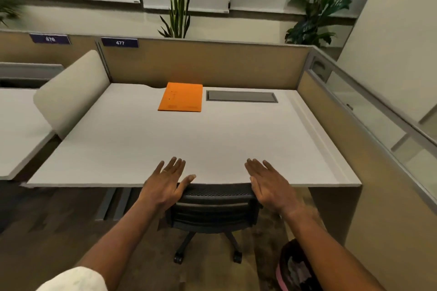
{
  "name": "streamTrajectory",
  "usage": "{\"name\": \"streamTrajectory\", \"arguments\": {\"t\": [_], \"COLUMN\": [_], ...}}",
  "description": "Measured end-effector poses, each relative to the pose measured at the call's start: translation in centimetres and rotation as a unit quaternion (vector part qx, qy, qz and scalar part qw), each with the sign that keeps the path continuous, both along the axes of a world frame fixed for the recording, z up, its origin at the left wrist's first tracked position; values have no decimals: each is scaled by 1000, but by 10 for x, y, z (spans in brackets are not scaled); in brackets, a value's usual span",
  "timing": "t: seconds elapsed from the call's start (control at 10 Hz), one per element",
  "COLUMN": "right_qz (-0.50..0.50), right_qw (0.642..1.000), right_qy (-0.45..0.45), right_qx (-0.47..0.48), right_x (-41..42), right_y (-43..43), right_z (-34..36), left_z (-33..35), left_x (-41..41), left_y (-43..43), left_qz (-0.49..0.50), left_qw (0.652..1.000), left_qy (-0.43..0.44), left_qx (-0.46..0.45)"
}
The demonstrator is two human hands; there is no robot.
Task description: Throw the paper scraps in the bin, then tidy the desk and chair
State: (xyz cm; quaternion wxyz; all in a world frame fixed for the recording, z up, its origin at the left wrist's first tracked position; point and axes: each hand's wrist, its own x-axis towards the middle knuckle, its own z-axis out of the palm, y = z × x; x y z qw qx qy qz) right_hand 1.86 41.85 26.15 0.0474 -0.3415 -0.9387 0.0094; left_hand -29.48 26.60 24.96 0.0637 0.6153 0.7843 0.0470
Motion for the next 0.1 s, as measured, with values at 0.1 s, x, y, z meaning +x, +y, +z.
{"name": "streamTrajectory", "arguments": {"t": [0.1], "right_qz": [-2], "right_qw": [999], "right_qy": [31], "right_qx": [12], "right_x": [-1], "right_y": [2], "right_z": [-1], "left_z": [11], "left_x": [5], "left_y": [4], "left_qz": [-5], "left_qw": [999], "left_qy": [24], "left_qx": [28]}}
